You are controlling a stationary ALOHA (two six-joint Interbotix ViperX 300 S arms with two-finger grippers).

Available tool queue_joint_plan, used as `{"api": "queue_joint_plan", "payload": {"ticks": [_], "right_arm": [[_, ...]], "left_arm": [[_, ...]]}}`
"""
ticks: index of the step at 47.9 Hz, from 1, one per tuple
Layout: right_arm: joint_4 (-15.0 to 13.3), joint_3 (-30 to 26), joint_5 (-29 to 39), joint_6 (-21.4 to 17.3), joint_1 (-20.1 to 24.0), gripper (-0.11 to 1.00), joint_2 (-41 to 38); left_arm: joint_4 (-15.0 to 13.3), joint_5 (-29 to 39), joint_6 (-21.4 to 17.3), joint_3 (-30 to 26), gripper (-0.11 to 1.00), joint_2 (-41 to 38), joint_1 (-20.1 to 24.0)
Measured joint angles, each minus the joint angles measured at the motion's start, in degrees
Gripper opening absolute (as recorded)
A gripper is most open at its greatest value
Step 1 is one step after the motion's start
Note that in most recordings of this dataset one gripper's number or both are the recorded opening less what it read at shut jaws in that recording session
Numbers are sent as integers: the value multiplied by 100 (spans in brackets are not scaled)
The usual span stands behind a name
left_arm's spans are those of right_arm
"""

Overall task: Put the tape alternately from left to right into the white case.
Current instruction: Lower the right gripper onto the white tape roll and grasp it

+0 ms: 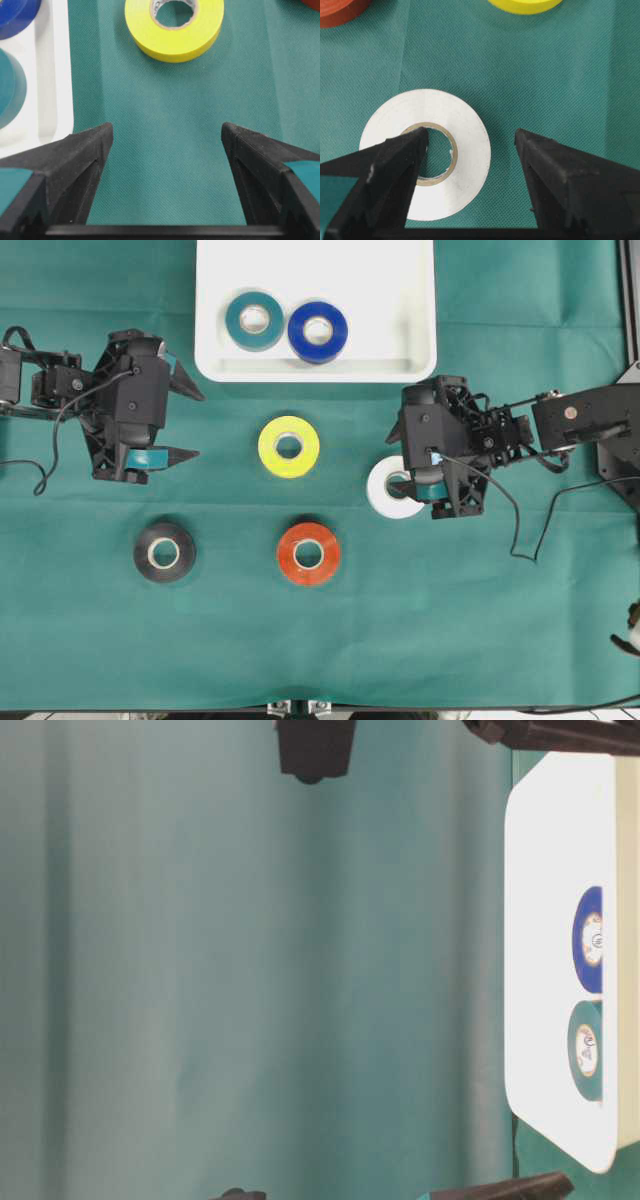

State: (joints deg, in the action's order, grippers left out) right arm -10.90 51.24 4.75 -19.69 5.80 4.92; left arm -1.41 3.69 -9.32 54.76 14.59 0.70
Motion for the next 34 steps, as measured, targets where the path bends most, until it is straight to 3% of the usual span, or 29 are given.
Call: {"api": "queue_joint_plan", "payload": {"ticks": [23, 26, 34], "right_arm": [[0, -53, -176, 0, 0, 74, -483], [0, -62, -185, 0, 9, 66, -483], [0, -114, -176, -18, 9, 28, -483]], "left_arm": [[-9, 0, 132, 9, 82, 0, 0], [-9, 0, 149, 9, 82, 0, 0], [-9, 0, 158, 18, 82, 9, 0]]}}
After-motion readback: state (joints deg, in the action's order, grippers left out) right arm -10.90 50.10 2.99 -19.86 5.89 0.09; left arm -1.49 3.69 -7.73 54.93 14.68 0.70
